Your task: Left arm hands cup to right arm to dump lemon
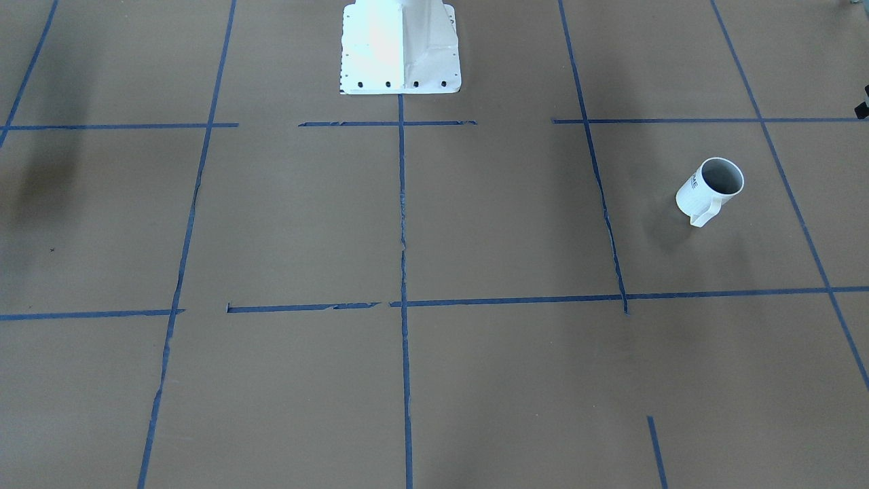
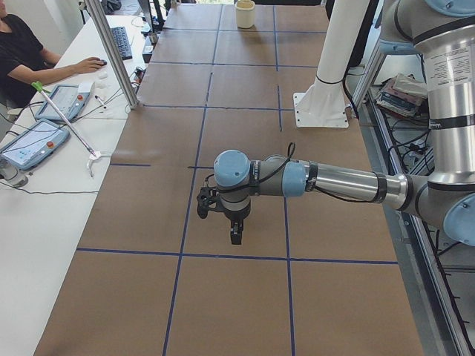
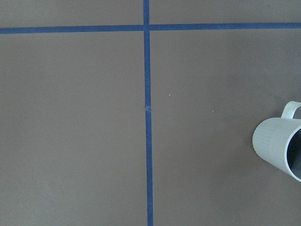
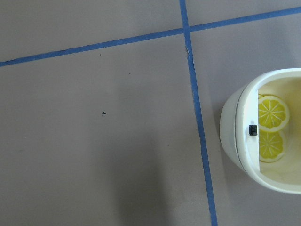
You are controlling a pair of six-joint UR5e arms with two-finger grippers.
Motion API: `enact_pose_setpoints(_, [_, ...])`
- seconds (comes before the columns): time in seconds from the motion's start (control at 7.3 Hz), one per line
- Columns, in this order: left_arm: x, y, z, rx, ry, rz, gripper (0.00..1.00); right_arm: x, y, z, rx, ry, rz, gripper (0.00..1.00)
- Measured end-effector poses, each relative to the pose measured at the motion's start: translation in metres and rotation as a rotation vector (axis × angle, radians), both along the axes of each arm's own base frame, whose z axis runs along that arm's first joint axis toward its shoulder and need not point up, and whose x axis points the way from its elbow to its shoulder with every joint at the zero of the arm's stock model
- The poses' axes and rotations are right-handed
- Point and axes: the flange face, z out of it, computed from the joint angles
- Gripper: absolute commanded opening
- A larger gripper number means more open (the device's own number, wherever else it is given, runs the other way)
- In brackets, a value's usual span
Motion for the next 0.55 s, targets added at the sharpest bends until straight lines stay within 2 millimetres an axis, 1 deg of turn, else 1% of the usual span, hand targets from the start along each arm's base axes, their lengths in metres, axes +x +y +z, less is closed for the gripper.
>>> enact_pose_setpoints(0.14, [-0.0001, 0.0069, 0.0035, -0.003, 0.003, 0.0, 1.0, -0.0002, -0.0005, -0.0008, 0.002, -0.001, 0.0, 1.0])
enact_pose_setpoints(0.27, [-0.0001, 0.0099, 0.0022, 0.006, 0.005, 0.001, 1.0, -0.0004, -0.0016, -0.0018, 0.005, -0.001, -0.001, 1.0])
enact_pose_setpoints(0.55, [0.0, 0.0091, -0.0035, 0.024, 0.005, 0.001, 1.0, -0.0008, -0.0068, -0.0059, 0.011, -0.003, -0.001, 1.0])
